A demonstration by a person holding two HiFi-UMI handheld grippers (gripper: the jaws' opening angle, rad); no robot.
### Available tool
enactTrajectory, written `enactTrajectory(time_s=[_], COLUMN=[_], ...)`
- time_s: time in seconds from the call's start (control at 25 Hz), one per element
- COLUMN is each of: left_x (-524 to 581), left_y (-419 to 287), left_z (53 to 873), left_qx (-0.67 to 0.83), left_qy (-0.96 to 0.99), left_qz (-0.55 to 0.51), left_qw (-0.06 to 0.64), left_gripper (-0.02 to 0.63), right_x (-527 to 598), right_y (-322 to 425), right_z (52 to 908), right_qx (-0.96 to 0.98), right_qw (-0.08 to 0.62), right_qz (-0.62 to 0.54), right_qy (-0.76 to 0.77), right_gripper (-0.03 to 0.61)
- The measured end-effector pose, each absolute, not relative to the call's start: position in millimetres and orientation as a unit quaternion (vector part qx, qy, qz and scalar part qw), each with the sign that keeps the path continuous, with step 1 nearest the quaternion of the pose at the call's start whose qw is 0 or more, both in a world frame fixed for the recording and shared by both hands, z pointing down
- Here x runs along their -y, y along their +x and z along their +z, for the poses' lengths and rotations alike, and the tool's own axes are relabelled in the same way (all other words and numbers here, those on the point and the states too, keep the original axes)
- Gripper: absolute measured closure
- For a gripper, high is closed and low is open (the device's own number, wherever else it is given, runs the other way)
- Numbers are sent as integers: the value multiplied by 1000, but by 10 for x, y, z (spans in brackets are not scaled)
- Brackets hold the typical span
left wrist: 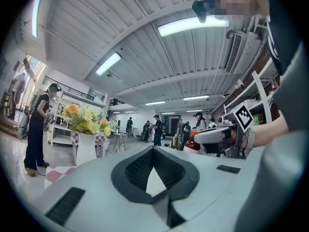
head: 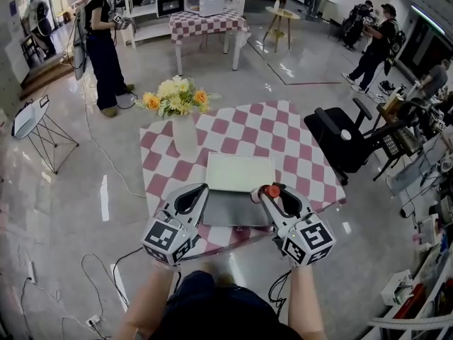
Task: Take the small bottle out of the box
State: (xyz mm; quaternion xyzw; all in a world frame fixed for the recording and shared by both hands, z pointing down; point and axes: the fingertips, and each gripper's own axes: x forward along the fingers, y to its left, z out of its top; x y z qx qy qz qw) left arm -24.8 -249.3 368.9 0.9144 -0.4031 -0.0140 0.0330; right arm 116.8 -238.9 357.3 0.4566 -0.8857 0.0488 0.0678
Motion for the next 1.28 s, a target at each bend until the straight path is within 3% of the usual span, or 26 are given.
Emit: enactTrajectory(time_s=[1.28], left_x=[2607], left_y=[-360], left_z=[3325], left_qx=[425], left_qy=[904], left_qz=[-43], left_qw=[5], left_gripper=[612], right_x=[2443], right_y=[1198], right_z=[3148], right_qx=[885], right_qw=[45], right_qz=[22], right_qy=[463], right_gripper=[430])
